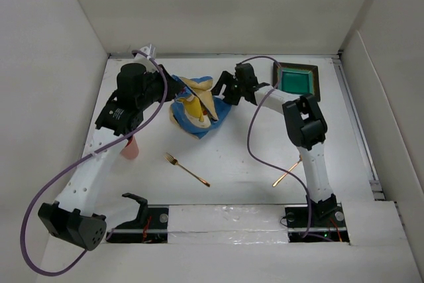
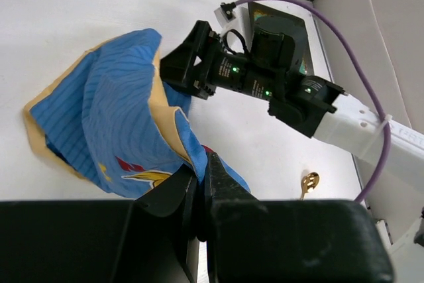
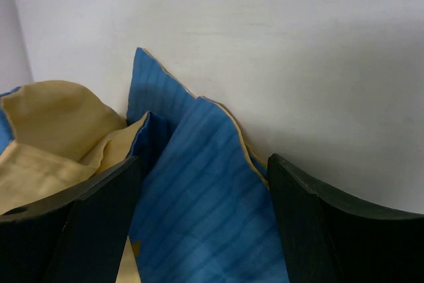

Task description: Set the dinner table for one person

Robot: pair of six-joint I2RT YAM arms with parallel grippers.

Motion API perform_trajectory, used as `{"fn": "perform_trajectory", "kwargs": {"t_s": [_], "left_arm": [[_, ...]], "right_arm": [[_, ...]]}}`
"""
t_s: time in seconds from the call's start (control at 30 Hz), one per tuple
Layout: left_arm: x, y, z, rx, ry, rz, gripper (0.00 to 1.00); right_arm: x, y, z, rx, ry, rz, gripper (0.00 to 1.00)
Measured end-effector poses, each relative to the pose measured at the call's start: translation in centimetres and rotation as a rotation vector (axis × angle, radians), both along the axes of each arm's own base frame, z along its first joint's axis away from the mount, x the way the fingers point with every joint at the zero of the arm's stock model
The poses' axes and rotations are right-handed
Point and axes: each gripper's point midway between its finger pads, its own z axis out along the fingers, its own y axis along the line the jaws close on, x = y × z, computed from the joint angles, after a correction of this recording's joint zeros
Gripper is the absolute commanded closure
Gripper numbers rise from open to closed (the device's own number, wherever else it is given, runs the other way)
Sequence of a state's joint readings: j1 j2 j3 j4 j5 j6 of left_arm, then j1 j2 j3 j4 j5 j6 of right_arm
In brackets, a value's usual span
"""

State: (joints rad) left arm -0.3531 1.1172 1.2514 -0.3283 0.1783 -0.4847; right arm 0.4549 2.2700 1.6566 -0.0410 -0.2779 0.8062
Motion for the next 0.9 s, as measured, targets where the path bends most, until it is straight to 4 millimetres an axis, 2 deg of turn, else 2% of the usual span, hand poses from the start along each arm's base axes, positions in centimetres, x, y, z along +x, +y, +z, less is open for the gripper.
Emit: {"fn": "perform_trajectory", "kwargs": {"t_s": [0.2, 0.3, 0.4, 0.43, 0.5, 0.53, 0.6, 0.77, 0.9], "left_arm": [[0.2, 0.1, -0.2, 0.005, 0.002, 0.003, 1.00], [0.6, 0.1, -0.5, 0.011, 0.010, 0.007, 1.00], [1.1, 0.1, -1.0, 0.023, 0.023, 0.014, 1.00], [1.3, 0.2, -1.2, 0.028, 0.026, 0.019, 1.00], [1.7, 0.3, -1.3, 0.038, 0.029, 0.030, 1.00], [2.1, 0.3, -1.2, 0.043, 0.027, 0.036, 1.00], [2.8, 0.3, -0.7, 0.047, 0.017, 0.048, 1.00], [5.7, -0.1, 1.9, 0.023, -0.032, 0.071, 1.00], [9.3, -1.5, 5.2, -0.036, -0.083, 0.072, 1.00]], "right_arm": [[0.2, 2.8, 0.2, 0.128, -0.004, 0.090, 0.25], [-0.1, 4.4, 0.1, 0.227, -0.001, 0.147, 0.38], [-0.8, 5.7, -0.2, 0.320, 0.021, 0.212, 0.61], [-1.0, 6.0, -0.2, 0.344, 0.027, 0.232, 0.73], [-1.5, 6.4, 0.3, 0.382, 0.035, 0.264, 0.86], [-1.7, 6.5, 0.8, 0.404, 0.030, 0.278, 0.96], [-2.0, 6.7, 2.2, 0.447, 0.006, 0.303, 1.00], [-3.4, 5.3, 6.0, 0.509, -0.027, 0.336, 1.00], [-2.8, 0.8, 14.3, 0.516, -0.176, 0.314, 1.00]]}}
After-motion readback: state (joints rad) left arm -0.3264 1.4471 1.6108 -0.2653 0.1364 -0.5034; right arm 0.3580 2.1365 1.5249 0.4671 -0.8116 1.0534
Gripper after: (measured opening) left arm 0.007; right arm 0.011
